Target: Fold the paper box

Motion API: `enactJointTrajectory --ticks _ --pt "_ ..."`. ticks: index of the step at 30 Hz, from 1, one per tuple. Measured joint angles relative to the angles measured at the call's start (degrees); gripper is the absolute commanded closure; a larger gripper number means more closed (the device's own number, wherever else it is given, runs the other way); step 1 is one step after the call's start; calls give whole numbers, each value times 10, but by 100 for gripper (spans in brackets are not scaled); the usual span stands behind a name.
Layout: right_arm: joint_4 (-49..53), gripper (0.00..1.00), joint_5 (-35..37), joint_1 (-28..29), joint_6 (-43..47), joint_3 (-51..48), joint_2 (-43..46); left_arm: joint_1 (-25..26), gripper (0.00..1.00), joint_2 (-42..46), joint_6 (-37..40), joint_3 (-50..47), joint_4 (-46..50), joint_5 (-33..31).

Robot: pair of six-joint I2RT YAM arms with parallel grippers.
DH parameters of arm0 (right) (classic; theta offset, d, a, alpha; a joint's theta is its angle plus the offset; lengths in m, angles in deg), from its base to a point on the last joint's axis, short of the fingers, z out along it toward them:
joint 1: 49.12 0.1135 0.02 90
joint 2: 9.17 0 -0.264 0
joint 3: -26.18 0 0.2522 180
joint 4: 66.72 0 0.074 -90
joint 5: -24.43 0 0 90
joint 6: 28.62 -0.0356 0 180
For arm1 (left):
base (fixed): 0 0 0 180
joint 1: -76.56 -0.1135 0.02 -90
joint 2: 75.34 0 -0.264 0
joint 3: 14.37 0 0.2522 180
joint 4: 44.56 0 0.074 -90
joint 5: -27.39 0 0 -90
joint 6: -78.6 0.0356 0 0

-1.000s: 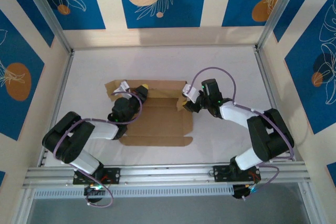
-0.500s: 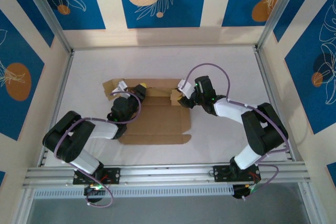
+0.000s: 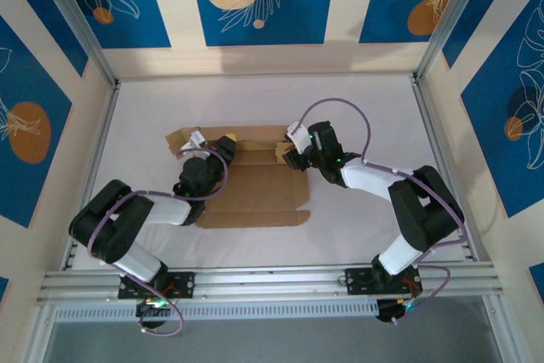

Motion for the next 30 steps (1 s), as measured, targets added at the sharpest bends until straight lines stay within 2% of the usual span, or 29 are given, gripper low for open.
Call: enactJointTrajectory --ticks 8,14,19,30 --pt "-96 55 61 22 -22 -23 -32 -2 100 2 -13 2 12 -6" --pt "-146 67 109 33 -40 -18 -64 -4 100 2 -18 4 23 -16" --pt "-143 76 148 38 -45 5 -82 -5 100 10 -22 4 38 -21" --pt "-78 81 246 58 -73 65 -110 -2 100 66 -28 10 125 -22"
